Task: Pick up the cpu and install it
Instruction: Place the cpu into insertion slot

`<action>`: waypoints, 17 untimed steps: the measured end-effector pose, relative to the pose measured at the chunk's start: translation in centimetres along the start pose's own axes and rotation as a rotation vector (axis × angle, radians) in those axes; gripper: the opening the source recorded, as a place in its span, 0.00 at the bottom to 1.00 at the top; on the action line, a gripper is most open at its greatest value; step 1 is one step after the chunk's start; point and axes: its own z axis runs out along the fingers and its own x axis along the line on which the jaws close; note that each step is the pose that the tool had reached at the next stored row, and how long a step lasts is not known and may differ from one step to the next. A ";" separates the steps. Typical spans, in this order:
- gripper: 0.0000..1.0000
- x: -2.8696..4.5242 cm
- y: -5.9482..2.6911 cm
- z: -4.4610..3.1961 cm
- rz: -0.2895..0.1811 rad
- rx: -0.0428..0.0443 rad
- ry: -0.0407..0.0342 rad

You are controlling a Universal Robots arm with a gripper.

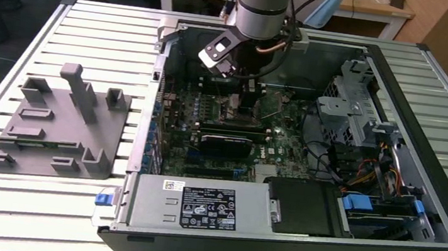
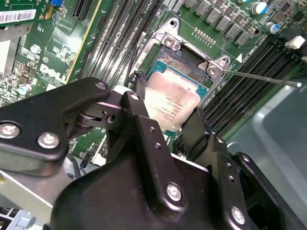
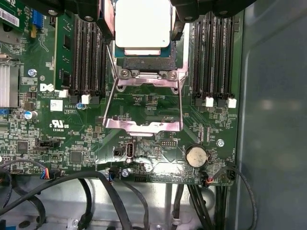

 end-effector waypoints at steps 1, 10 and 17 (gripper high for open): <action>0.54 0.00 0.00 0.09 0.001 0.0000 0.0000; 0.54 0.03 -0.03 1.07 0.014 0.0004 -0.0003; 0.54 0.05 -0.04 1.67 0.019 0.0005 -0.0004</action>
